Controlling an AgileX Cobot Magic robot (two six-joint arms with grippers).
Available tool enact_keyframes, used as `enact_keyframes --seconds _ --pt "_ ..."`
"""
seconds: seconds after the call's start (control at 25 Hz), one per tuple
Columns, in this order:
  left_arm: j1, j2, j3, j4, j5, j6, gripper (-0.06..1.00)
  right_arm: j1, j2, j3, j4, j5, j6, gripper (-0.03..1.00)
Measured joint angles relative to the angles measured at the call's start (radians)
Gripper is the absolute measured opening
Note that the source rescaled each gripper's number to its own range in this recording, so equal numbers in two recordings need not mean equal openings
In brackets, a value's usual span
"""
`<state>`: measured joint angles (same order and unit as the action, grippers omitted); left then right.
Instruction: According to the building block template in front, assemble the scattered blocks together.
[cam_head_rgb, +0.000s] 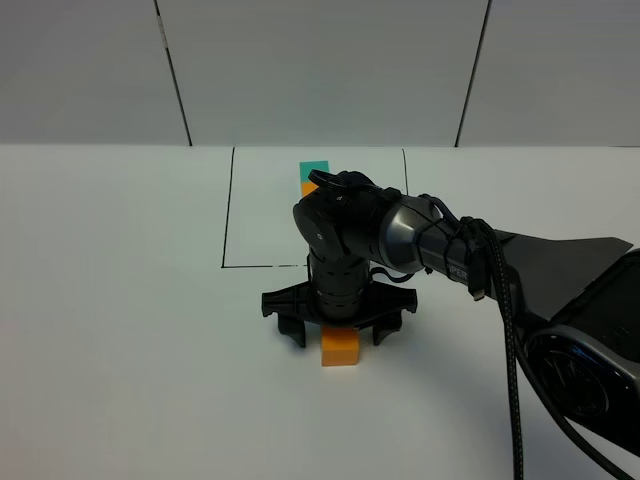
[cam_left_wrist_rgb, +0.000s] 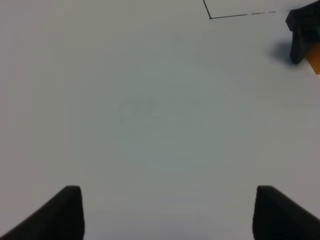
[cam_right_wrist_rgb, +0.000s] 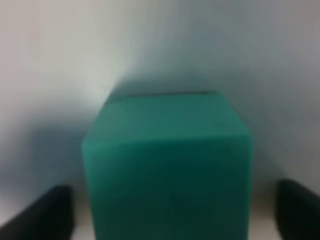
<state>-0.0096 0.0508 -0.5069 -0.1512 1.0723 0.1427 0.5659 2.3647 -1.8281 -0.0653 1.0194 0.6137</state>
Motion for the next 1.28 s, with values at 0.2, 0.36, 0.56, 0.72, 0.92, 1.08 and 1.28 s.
enact_keyframes --seconds 0.2,0.36,0.56,0.72,0.92,1.08,1.28 --pt "0.000 0.000 0.000 0.000 0.000 0.000 0.50 0.000 -0.001 0.000 0.000 -0.003 -0.002 1.00" --pt "0.000 0.000 0.000 0.000 0.000 0.000 0.50 0.000 -0.040 0.002 0.012 -0.035 -0.002 1.00" --pt "0.000 0.000 0.000 0.000 0.000 0.000 0.50 -0.006 -0.157 0.001 0.015 -0.050 -0.013 1.00" --pt "0.000 0.000 0.000 0.000 0.000 0.000 0.50 -0.051 -0.201 0.001 0.026 -0.046 -0.042 1.00" --pt "0.000 0.000 0.000 0.000 0.000 0.000 0.50 -0.182 -0.230 0.001 0.120 -0.009 -0.132 1.00" --pt "0.000 0.000 0.000 0.000 0.000 0.000 0.50 -0.317 -0.271 0.001 0.178 0.029 -0.186 1.00" --pt "0.000 0.000 0.000 0.000 0.000 0.000 0.50 -0.470 -0.358 0.009 0.133 0.089 -0.206 1.00"
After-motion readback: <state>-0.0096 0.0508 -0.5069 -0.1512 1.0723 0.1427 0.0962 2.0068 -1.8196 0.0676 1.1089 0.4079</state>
